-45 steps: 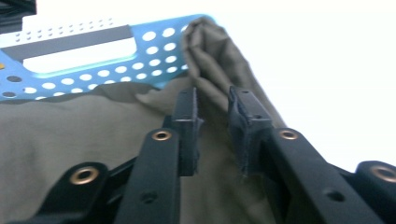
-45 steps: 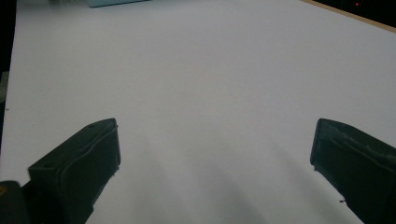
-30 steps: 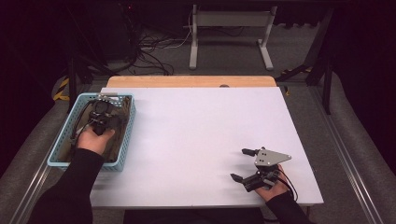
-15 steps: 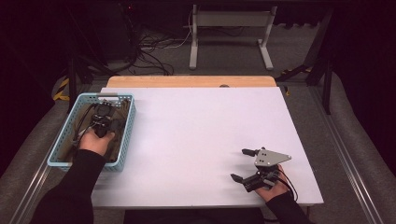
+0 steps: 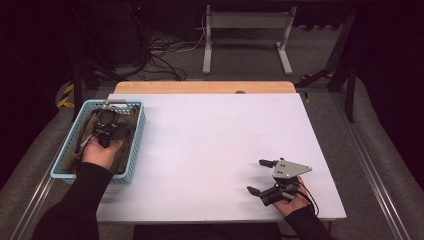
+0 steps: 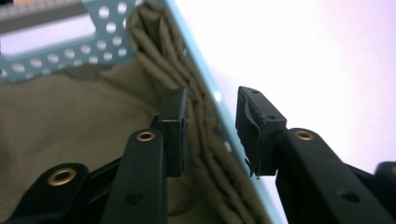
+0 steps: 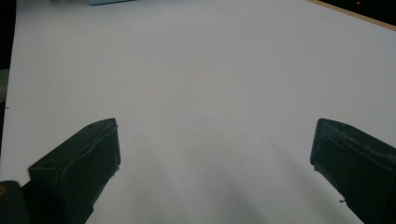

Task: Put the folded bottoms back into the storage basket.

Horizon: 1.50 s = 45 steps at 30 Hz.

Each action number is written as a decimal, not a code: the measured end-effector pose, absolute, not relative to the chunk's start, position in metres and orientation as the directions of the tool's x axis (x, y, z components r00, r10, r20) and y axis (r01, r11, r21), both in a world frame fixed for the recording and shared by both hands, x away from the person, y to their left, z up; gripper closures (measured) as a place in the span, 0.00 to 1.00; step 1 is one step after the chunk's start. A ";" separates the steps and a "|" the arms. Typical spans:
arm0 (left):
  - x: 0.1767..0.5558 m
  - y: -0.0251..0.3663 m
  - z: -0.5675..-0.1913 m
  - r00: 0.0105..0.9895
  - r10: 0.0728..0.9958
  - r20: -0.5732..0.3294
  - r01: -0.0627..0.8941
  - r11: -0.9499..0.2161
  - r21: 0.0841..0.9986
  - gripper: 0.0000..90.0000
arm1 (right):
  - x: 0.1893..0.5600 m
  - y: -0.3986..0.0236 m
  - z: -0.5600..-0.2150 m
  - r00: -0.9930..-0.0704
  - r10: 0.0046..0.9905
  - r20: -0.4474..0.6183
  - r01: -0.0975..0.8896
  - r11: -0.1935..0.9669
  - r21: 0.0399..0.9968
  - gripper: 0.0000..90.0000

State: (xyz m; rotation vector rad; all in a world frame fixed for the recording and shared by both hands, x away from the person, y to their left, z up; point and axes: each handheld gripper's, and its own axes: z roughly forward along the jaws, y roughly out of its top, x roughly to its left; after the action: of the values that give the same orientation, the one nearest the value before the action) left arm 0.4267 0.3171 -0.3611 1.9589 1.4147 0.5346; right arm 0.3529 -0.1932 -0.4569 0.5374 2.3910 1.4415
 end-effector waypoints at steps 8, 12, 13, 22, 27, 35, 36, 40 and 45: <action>0.407 0.302 -0.349 0.408 0.910 -0.070 0.600 -0.210 0.772 0.59 | 0.353 -0.193 -0.457 -0.887 0.457 -0.058 0.160 0.424 0.891 0.02; 0.398 0.295 -0.347 0.455 0.887 -0.085 0.565 -0.213 0.797 0.53 | 0.353 -0.193 -0.457 -0.887 0.457 -0.057 0.160 0.422 0.892 0.02; 0.395 0.293 -0.347 0.462 0.882 -0.093 0.557 -0.207 0.804 0.52 | 0.353 -0.193 -0.457 -0.888 0.457 -0.057 0.160 0.422 0.893 0.02; 0.380 0.276 -0.353 0.560 0.819 -0.129 0.488 -0.200 0.850 0.39 | 0.352 -0.194 -0.456 -0.888 0.456 -0.058 0.158 0.420 0.894 0.02; 0.377 0.264 -0.362 0.630 0.767 -0.120 0.449 -0.235 0.862 0.27 | 0.352 -0.194 -0.456 -0.889 0.454 -0.059 0.154 0.419 0.895 0.02; 0.367 0.244 -0.380 0.697 0.707 -0.120 0.392 -0.235 0.889 0.16 | 0.352 -0.194 -0.456 -0.891 0.451 -0.060 0.152 0.420 0.895 0.02; 0.366 0.242 -0.382 0.704 0.699 -0.124 0.390 -0.234 0.891 0.15 | 0.352 -0.194 -0.456 -0.891 0.451 -0.060 0.152 0.419 0.895 0.02; 0.362 0.237 -0.389 0.726 0.674 -0.136 0.378 -0.227 0.897 0.15 | 0.352 -0.194 -0.456 -0.891 0.450 -0.061 0.151 0.420 0.895 0.02; 0.356 0.230 -0.400 0.743 0.655 -0.136 0.360 -0.220 0.907 0.14 | 0.352 -0.194 -0.456 -0.891 0.449 -0.058 0.152 0.417 0.896 0.02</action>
State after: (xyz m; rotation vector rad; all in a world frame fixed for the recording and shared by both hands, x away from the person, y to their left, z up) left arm 0.3560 0.2304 -0.4005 1.8347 0.7879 0.3328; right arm 0.3516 -0.1942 -0.4561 0.5221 2.3866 1.4639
